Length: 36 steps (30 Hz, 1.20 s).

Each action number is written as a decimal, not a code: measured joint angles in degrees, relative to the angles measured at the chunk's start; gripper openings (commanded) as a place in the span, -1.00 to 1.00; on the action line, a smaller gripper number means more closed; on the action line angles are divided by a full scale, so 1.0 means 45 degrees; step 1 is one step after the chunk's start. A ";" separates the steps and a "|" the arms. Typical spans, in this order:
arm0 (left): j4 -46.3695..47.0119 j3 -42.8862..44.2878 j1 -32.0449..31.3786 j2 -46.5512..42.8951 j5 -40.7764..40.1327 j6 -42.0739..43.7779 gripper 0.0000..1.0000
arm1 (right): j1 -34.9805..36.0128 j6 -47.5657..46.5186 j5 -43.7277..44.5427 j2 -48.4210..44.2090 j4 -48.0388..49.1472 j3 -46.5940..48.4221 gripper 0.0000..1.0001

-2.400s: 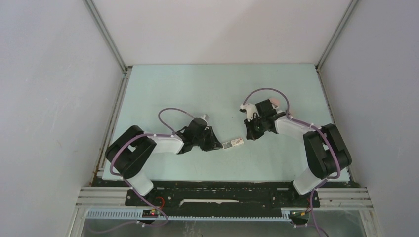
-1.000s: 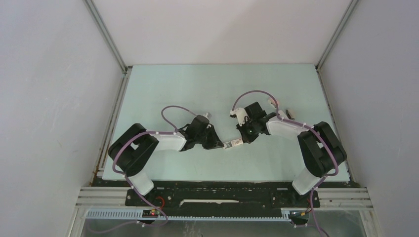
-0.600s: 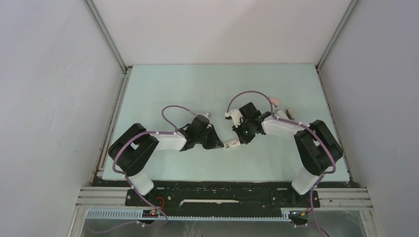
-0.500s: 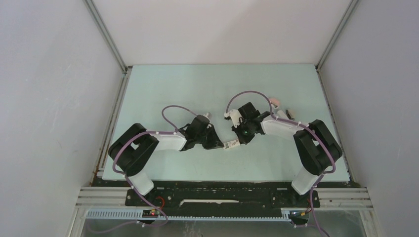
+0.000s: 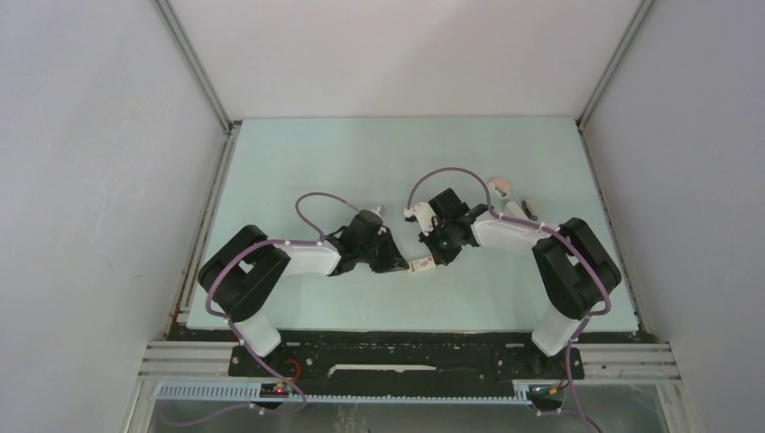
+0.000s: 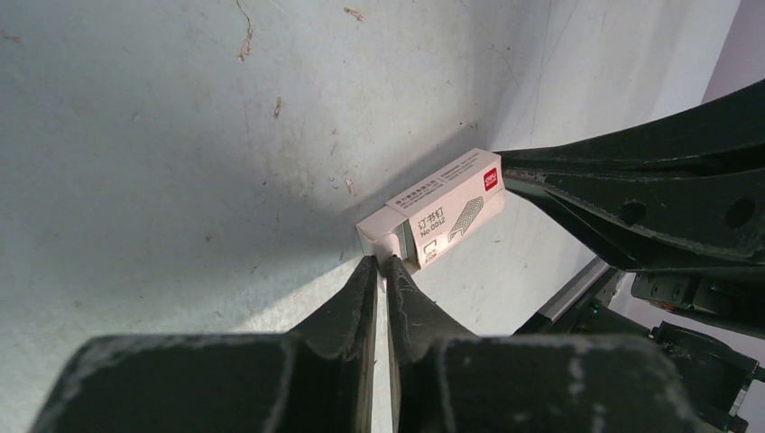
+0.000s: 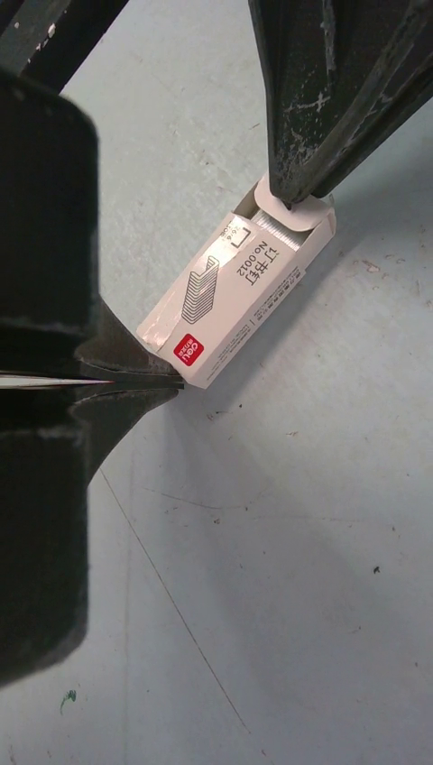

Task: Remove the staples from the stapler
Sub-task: Close the staple box at the center of the board.

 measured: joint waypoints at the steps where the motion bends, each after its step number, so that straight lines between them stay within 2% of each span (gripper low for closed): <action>1: 0.0000 0.0000 0.0000 0.0000 0.0000 0.0000 -0.77 | 0.0039 0.0000 0.0024 0.0015 -0.0010 0.0019 -1.00; 16: -0.0005 0.0000 0.0000 0.0005 0.0126 0.0000 -0.78 | 0.0384 0.0005 0.0194 0.0126 -0.0092 0.0155 -0.98; 30: 0.0000 0.0000 0.0000 0.0024 0.0219 -0.0005 -0.77 | 0.0544 0.0000 0.0296 0.0126 -0.0092 0.0155 -0.72; 36: 0.0044 0.0000 0.0000 0.0024 0.0219 -0.0005 -0.71 | 0.0549 0.0005 0.0355 0.0141 -0.0092 0.0155 -0.71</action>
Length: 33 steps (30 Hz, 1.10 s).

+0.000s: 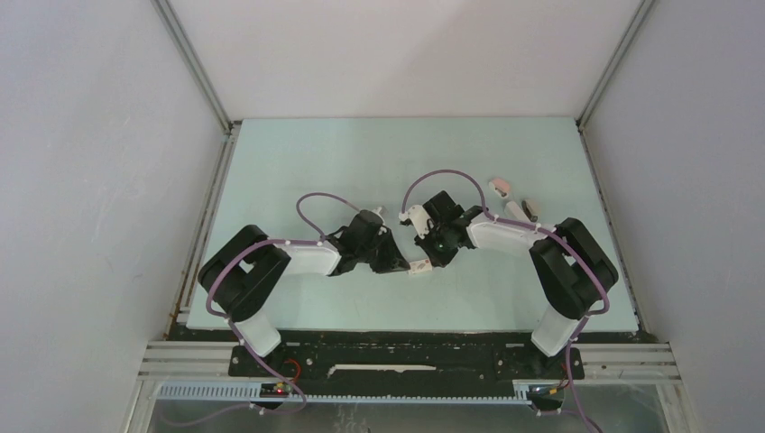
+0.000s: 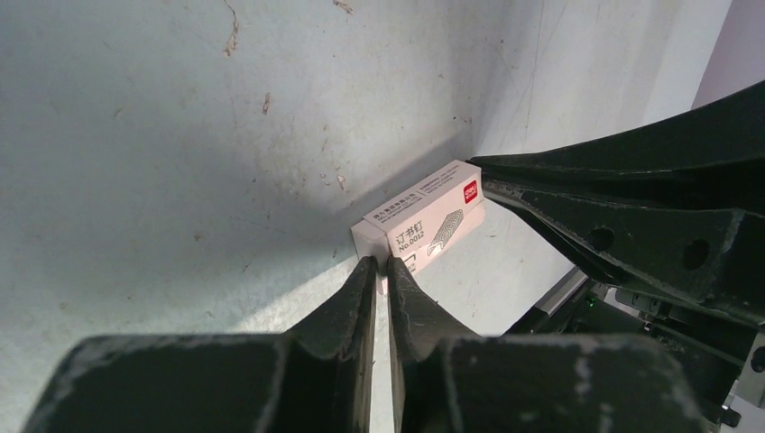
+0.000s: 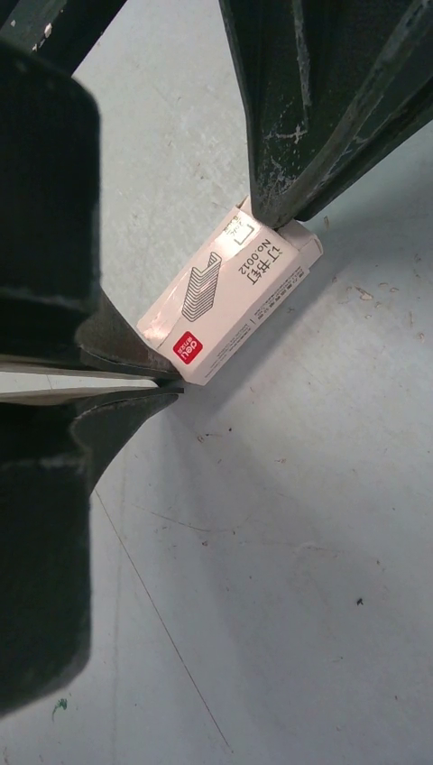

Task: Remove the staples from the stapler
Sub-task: Close the staple box at the center of the board.

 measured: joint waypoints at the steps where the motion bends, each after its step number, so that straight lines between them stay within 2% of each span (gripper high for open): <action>1: 0.0034 0.0000 0.0000 0.0000 0.0005 0.0000 -0.70 | 0.0000 0.0005 0.0000 0.0010 0.0000 0.0000 -0.71; 18: 0.0593 -0.0223 0.0102 -0.0233 0.0019 -0.0024 -0.54 | 0.0005 0.0005 0.0005 0.0049 -0.0019 0.0049 -0.70; 24: 0.0908 -0.0296 0.0136 -0.0262 0.0146 -0.0039 -0.40 | 0.0005 0.0005 0.0005 0.0063 -0.0019 0.0068 -0.70; 33: 0.1112 -0.0296 0.0155 -0.0257 0.0437 -0.0141 -0.36 | 0.0024 0.0005 0.0005 0.0068 -0.0015 0.0068 -0.70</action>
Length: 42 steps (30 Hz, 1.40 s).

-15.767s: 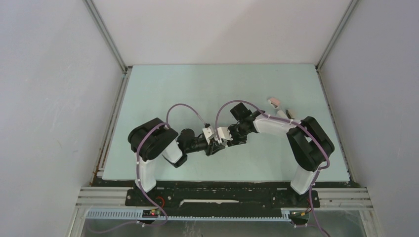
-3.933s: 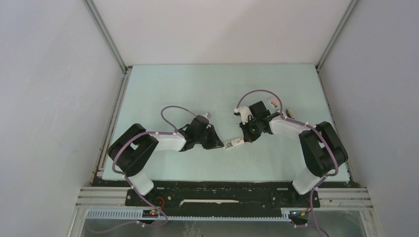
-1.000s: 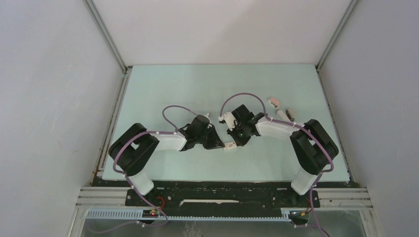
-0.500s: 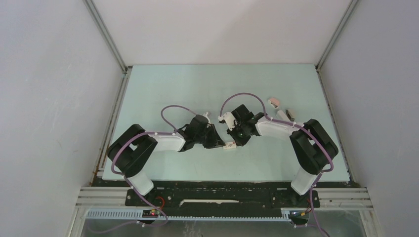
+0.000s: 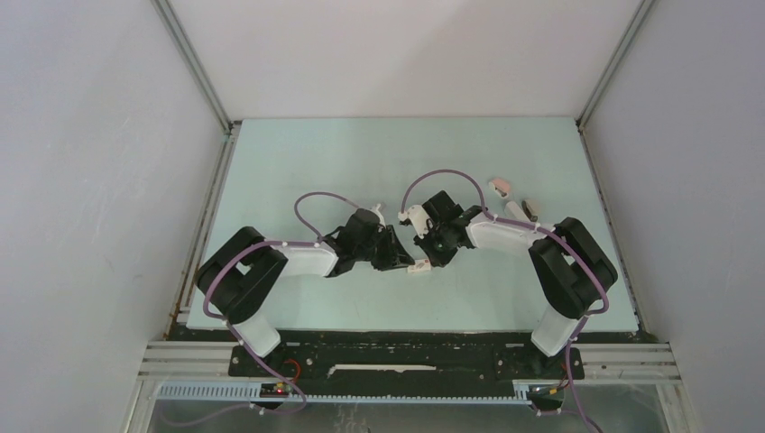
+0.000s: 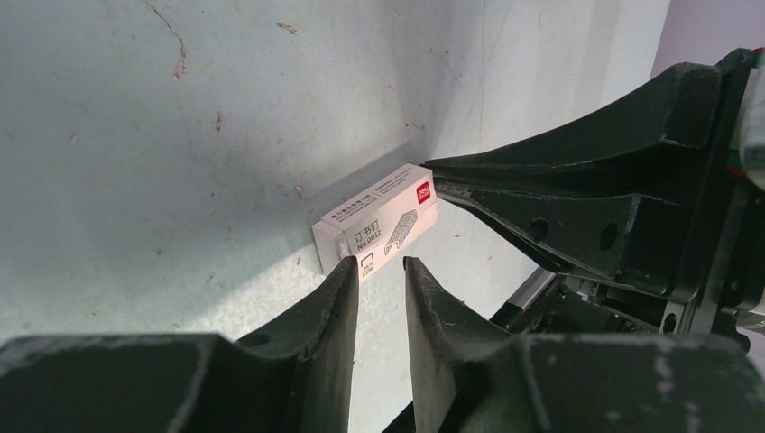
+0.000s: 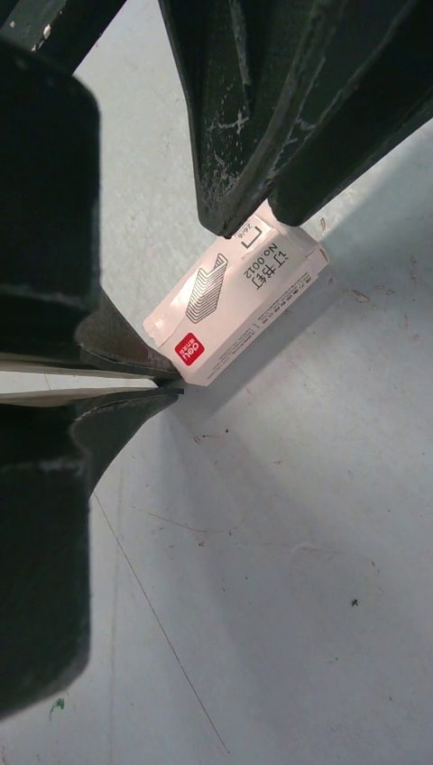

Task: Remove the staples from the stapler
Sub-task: Close the staple box at the center of the board.

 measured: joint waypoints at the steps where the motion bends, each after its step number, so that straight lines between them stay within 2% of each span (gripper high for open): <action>1: 0.0000 0.0000 0.0000 0.0000 0.0000 0.0000 -0.35 | 0.0000 0.0000 0.0000 0.0000 0.0000 0.0000 -0.69; 12: 0.0087 -0.0097 0.0000 -0.0087 -0.0078 0.0015 -0.12 | 0.0034 0.0000 0.0000 0.0000 0.0005 0.0005 -0.69; 18: -0.0010 -0.0384 0.0000 -0.0321 -0.0272 0.0029 -0.10 | 0.0039 0.0000 0.0000 0.0000 0.0005 0.0005 -0.69; 27: -0.0097 -0.0379 0.0000 -0.0238 -0.0325 0.0029 -0.17 | 0.0049 0.0000 -0.0005 0.0000 0.0010 0.0005 -0.69; 34: 0.0044 -0.0223 0.0005 0.0398 0.0112 0.0015 -0.34 | 0.0049 0.0010 -0.0092 0.0000 0.0015 0.0005 -0.69; 42: 0.0092 -0.0112 0.0005 0.0636 0.0330 0.0015 -0.42 | 0.0058 0.0019 -0.0214 0.0015 0.0015 0.0005 -0.70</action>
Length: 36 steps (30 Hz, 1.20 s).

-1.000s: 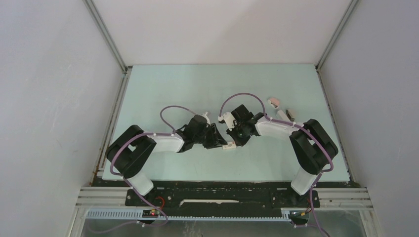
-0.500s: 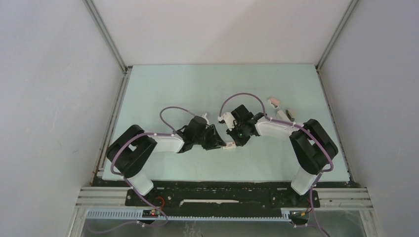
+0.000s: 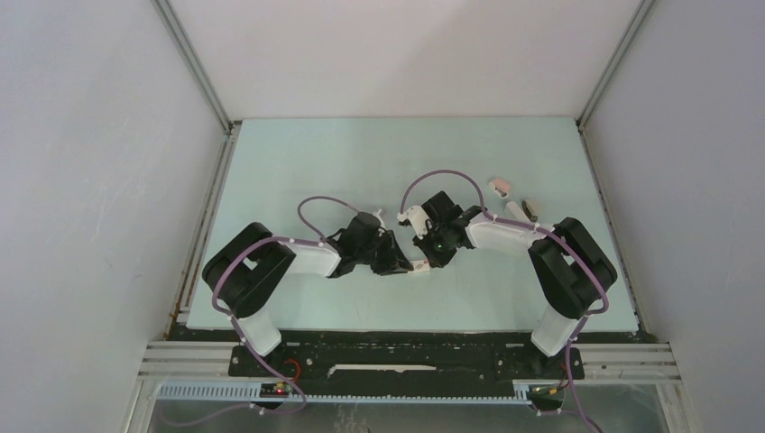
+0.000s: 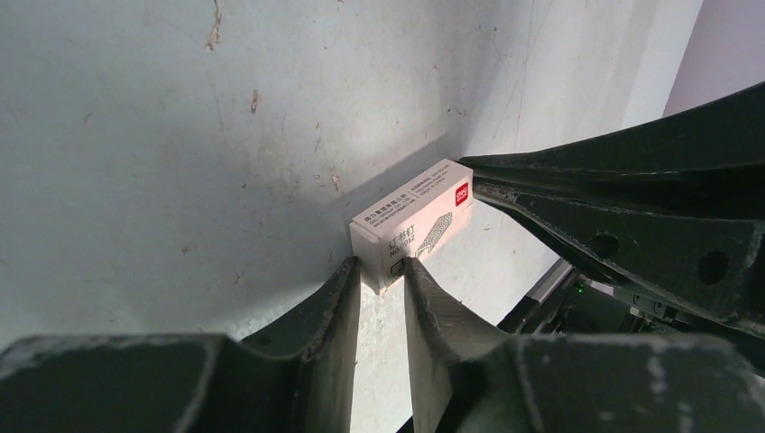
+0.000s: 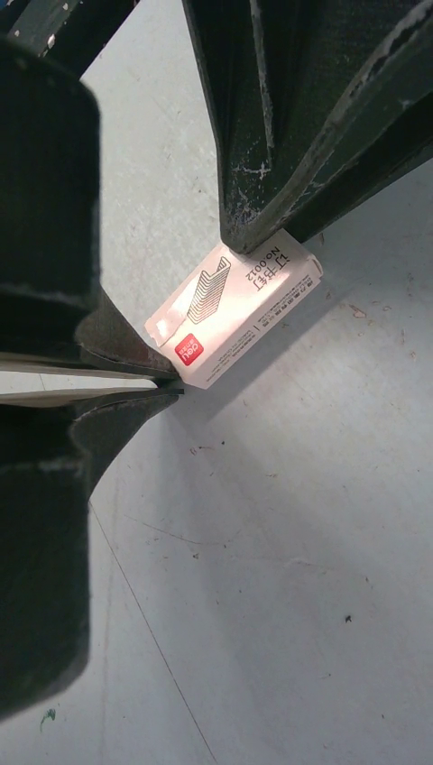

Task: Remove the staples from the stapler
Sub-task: Close the staple box at the center of the board, then reset both arms

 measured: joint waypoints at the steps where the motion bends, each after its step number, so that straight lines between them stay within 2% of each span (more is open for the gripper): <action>1: 0.0005 0.0005 0.0000 0.0015 0.0019 0.0000 -0.43 | 0.0000 0.0005 -0.0010 0.0000 -0.0005 0.0000 -0.70; 13: 0.0024 0.0073 0.0010 0.0126 0.0228 0.0000 -0.44 | 0.0000 0.0039 -0.0015 0.0068 -0.0087 0.0092 -0.69; 21: -0.0010 0.0039 0.0029 -0.0185 -0.0121 0.0087 -0.10 | -0.0053 0.0029 -0.0010 0.0068 -0.0097 0.0112 -0.55; 26: -0.0316 -0.0442 0.0204 -0.1938 -0.1122 0.0597 0.07 | -0.0563 -0.0097 -0.0044 -0.0053 -0.0199 0.0112 -0.48; 29: -0.0588 -0.0855 0.0325 -0.3555 -0.1914 0.1209 0.27 | -0.1117 -0.0398 -0.0117 -0.0471 -0.0505 0.0112 -0.38; 33: -0.1452 -0.1083 0.0442 -0.5911 -0.3211 0.2404 0.59 | -0.2161 -0.1185 -0.0704 -0.1885 -0.0991 0.0112 -0.25; 36: -0.2137 -0.1083 0.0665 -0.7698 -0.4109 0.3439 0.74 | -0.3342 -0.1778 -0.1583 -0.3206 -0.1428 0.0151 -0.14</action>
